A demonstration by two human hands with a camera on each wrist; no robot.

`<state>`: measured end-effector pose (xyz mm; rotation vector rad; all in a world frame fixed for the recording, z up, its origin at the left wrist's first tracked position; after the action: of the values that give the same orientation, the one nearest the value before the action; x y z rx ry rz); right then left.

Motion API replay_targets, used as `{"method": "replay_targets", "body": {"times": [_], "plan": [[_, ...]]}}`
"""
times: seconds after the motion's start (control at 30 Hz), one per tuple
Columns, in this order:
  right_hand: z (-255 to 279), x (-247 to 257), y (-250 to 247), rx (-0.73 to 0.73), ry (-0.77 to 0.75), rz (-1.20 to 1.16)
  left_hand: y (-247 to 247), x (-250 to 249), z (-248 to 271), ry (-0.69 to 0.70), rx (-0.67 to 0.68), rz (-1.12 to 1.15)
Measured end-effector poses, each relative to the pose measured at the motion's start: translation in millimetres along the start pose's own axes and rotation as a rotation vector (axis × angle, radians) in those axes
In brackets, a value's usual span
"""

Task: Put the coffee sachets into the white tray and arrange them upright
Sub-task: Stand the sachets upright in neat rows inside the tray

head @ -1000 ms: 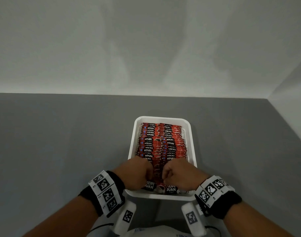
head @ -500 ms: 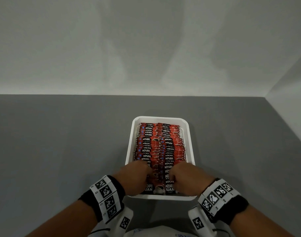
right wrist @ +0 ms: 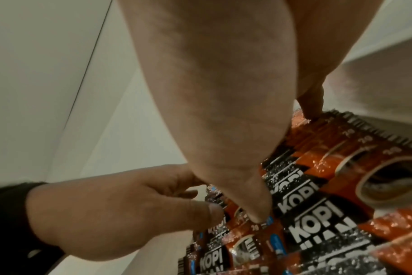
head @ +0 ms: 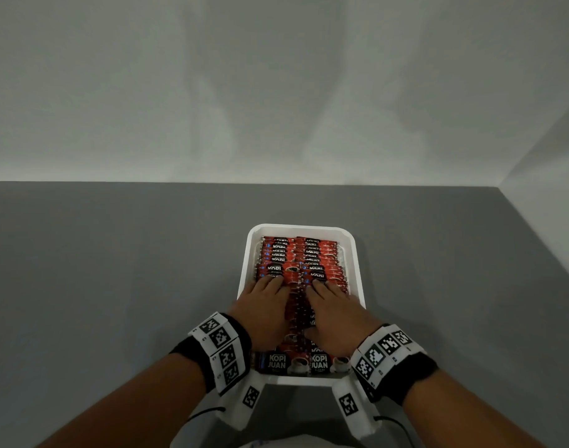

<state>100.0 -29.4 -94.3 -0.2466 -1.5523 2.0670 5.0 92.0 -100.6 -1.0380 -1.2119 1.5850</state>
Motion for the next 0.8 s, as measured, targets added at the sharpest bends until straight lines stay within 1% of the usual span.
{"method": "replay_targets", "body": {"times": [0.1,0.17,0.27,0.43,0.53,0.7,0.8], "plan": [[-7,-3,-1,-0.080,0.027,-0.029,-8,0,-12,-0.041,-0.059,0.043],[-13,-3,0,-0.103,0.051,-0.019,-8,2,-23,-0.083,-0.048,0.052],[-20,-3,5,-0.073,0.072,-0.020,-1,5,-33,-0.110,0.034,0.061],[-26,-6,2,-0.058,0.070,-0.034,1,6,-36,-0.087,0.145,0.037],[-28,-9,4,0.002,0.072,-0.042,0,6,-37,-0.076,0.166,0.050],[-30,-13,3,0.049,0.076,-0.047,0,6,-36,-0.070,0.188,0.033],[-30,-12,-2,0.038,0.075,-0.067,1,8,-35,-0.074,0.194,0.030]]}}
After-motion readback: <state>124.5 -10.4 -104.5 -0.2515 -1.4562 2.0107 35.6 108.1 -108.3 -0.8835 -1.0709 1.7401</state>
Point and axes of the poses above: each hand's wrist, its own z-axis away from the middle knuckle, its own y-axis out of the palm, x = y × z, the point moved 4 cm from there along -z, towards the middle knuckle, and after that the axes turned 7 degrees about -x, right-handed, at the moved point
